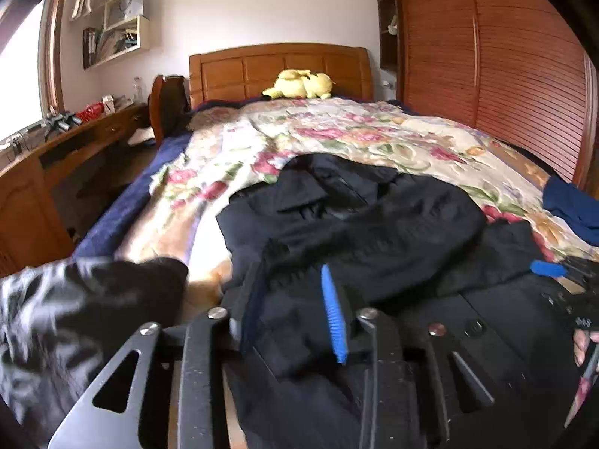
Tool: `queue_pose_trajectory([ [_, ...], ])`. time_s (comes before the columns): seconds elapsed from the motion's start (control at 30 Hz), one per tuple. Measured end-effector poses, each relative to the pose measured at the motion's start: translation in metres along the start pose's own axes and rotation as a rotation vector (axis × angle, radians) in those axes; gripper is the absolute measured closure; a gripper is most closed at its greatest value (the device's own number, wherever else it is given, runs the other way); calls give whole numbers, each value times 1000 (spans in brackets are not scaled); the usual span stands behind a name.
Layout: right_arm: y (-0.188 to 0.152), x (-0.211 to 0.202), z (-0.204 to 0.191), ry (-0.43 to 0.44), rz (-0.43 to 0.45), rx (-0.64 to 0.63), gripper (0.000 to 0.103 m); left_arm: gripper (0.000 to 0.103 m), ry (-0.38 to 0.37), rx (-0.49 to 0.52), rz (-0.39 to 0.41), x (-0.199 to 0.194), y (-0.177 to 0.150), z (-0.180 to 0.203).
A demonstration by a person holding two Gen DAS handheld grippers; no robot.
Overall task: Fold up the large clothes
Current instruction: 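Move both open tools down to the coat's hem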
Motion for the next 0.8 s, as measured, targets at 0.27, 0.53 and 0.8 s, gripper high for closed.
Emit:
queue_pose_trajectory([
  [0.27, 0, -5, 1, 8, 3, -17, 45, 65, -23, 39, -62, -24, -48, 41],
  [0.53, -6, -19, -9, -1, 27, -77, 45, 63, -11, 18, -106, -44, -81, 61],
  [0.8, -13, -25, -25, 28, 26, -124, 44, 63, -64, 22, -219, -18, -112, 82],
])
Point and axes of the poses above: each gripper's, at about its wrist camera, not at the fingertips, and x roughly the way its jaws point, z to its right, y to its top, the point moved 8 cm from there along x, roughly the way its jaws point, and after that the axes turned 15 degrees about x, right-handed, at the moved point
